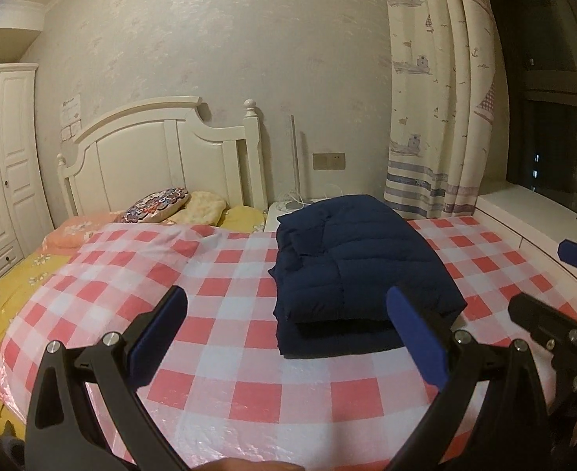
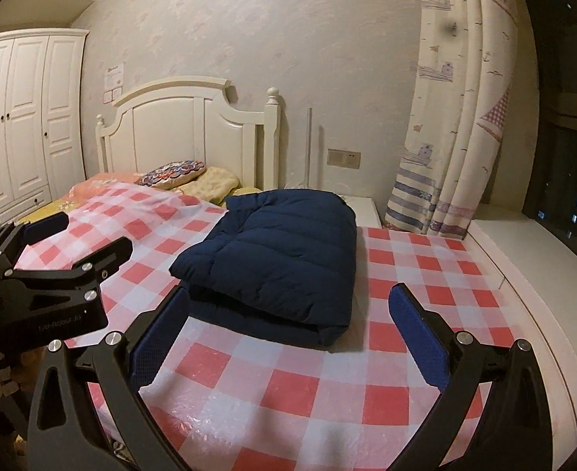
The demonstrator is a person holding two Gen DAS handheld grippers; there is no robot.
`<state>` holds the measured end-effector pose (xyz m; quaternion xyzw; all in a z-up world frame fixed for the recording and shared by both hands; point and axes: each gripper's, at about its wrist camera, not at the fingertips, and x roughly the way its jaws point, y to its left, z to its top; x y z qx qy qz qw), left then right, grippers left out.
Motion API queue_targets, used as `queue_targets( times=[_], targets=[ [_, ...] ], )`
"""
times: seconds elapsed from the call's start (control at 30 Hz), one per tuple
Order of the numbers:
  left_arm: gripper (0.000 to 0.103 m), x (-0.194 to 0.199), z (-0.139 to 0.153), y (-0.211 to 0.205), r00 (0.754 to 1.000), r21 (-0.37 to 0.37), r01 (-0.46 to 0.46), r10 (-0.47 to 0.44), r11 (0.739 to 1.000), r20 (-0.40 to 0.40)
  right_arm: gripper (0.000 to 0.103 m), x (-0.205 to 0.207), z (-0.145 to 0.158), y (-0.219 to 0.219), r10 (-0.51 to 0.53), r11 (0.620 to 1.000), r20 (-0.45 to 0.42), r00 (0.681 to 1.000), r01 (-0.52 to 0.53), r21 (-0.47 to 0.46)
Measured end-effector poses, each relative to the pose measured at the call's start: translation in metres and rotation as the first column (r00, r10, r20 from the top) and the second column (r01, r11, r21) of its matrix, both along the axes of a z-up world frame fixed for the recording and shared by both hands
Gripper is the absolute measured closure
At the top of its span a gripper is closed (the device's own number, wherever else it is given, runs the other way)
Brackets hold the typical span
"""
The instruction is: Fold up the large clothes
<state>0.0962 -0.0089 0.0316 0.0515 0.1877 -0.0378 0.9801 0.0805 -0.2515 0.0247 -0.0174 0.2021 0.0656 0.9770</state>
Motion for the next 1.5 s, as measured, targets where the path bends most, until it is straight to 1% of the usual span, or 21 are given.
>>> queue_targets(
  times=[0.27, 0.53, 0.93, 1.5],
  targets=[
    [0.002, -0.001, 0.005, 0.005, 1.000, -0.005, -0.001, 0.001, 1.000, 0.011, 0.006, -0.001, 0.000, 0.006, 0.016, 1.000, -0.001, 1.000, -0.016, -0.004],
    [0.002, -0.005, 0.007, 0.001, 1.000, -0.001, 0.006, -0.006, 1.000, 0.019, 0.005, -0.003, 0.001, 0.008, 0.022, 1.000, 0.004, 1.000, -0.022, -0.005],
    [0.002, -0.002, 0.004, -0.001, 1.000, -0.009, 0.013, -0.013, 1.000, -0.004, 0.006, 0.004, -0.004, 0.011, 0.037, 0.999, -0.027, 0.999, -0.037, 0.003],
    [0.002, -0.001, 0.003, -0.001, 1.000, 0.005, 0.009, -0.009, 1.000, 0.000, 0.005, 0.005, -0.006, 0.014, 0.037, 0.999, -0.037, 0.999, -0.037, 0.001]
  ],
)
